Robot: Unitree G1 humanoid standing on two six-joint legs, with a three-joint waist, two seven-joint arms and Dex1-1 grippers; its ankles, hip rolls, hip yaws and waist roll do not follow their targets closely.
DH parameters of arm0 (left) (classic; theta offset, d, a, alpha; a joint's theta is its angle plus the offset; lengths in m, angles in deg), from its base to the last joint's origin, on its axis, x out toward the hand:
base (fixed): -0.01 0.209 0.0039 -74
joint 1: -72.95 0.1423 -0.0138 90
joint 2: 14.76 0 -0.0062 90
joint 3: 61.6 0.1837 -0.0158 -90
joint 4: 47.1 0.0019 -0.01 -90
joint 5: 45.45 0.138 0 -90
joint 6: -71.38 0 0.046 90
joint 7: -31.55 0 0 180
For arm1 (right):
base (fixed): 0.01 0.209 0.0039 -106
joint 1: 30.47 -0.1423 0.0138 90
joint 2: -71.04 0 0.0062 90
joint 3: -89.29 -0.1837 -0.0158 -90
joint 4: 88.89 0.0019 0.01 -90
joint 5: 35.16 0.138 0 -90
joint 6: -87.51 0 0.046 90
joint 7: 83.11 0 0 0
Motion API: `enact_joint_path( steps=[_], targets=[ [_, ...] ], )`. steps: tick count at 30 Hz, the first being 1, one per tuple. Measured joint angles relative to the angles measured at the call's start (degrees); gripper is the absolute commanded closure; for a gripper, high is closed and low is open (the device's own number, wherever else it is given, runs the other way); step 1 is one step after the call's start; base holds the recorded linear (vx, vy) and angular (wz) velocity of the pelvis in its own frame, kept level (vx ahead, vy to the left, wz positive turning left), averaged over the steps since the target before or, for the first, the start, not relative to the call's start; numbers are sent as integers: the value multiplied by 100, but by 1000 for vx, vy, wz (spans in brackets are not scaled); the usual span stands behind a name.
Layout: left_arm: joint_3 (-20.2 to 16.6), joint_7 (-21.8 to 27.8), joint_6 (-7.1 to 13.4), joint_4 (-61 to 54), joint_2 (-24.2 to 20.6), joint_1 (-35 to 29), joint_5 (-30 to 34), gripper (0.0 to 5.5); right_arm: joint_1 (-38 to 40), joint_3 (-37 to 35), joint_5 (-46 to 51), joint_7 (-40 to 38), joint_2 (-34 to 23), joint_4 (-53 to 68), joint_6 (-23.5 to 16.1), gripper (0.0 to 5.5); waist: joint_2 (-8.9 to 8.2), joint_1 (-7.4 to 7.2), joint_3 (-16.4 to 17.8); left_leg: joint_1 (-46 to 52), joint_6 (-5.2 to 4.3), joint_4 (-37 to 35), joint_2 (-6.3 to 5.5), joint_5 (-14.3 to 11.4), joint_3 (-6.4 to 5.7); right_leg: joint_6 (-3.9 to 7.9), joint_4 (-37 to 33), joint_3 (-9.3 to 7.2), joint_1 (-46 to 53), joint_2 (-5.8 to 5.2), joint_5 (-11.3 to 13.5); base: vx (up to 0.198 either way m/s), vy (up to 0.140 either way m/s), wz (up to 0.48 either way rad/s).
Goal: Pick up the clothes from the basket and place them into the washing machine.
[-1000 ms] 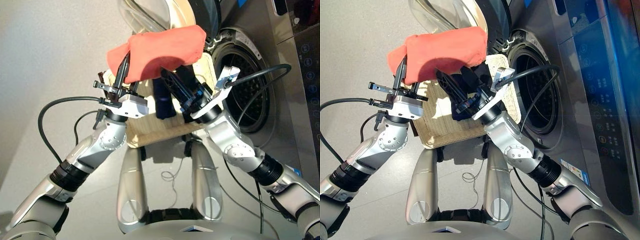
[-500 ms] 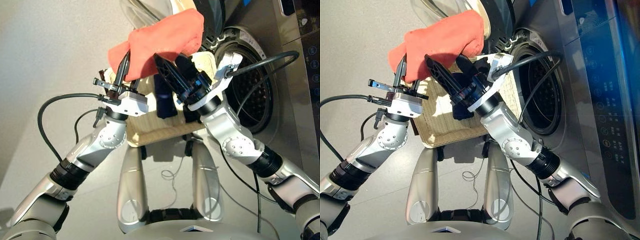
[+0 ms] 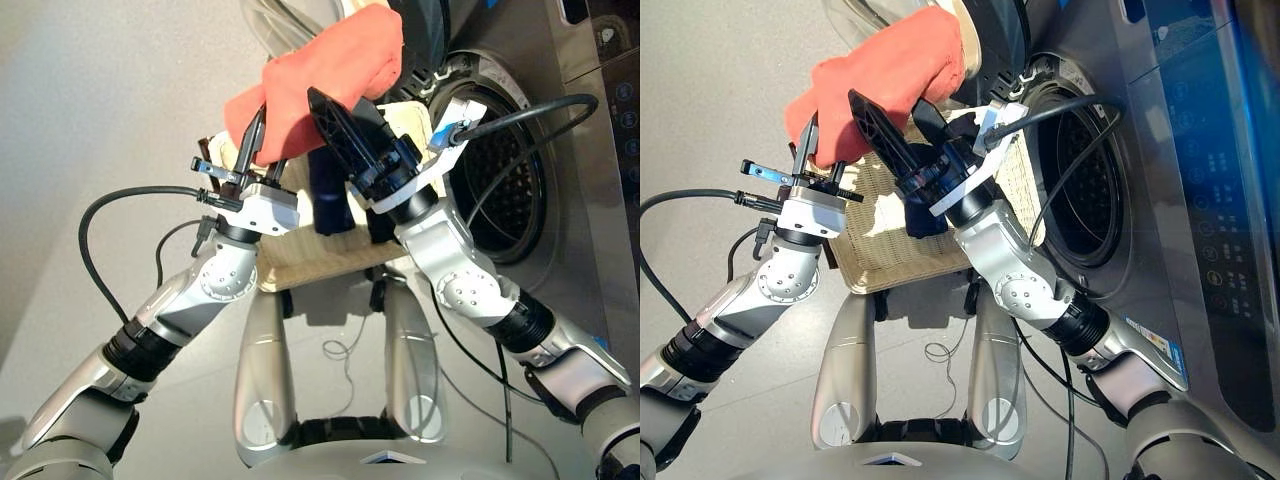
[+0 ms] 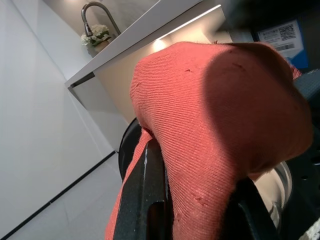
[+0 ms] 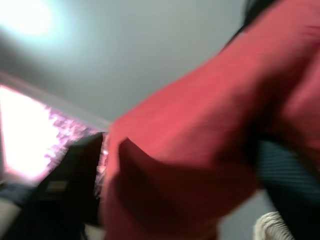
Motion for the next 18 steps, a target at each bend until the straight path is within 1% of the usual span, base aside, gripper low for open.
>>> enact_joint_path(
  steps=[2,6,9,11,18],
  targets=[
    [43,-28,-4,0,-1,-23,-2,550,-1,-53,-330,-285,115,-65,-85,550,0,1,0,-4,3,3,-4,-2,-1,3,0,-1,0,0,-3,0,0,0],
    [185,-94,-11,0,-2,-72,-4,550,-2,-53,-899,-617,154,-80,-91,550,0,2,0,-10,9,8,-10,-6,-6,7,3,-2,0,0,-10,0,0,0],
    [225,-155,-19,0,-1,-100,-4,550,-1,-54,-1265,-808,207,-95,-94,550,1,-10,0,-14,9,8,-12,-6,-14,9,5,-7,-1,1,-12,0,0,0],
    [273,-193,-23,0,-1,-160,-3,550,-1,-57,-1450,-954,262,-98,-110,550,3,-9,-1,-25,9,9,-14,-5,-41,10,9,-18,0,1,-14,0,0,0],
    [412,-335,-32,1,-4,-257,-3,550,9,-56,-1888,-1266,354,-114,-200,550,6,-5,0,-50,15,10,-43,-1,-71,26,8,-21,0,-4,-27,0,0,0]
  ],
)
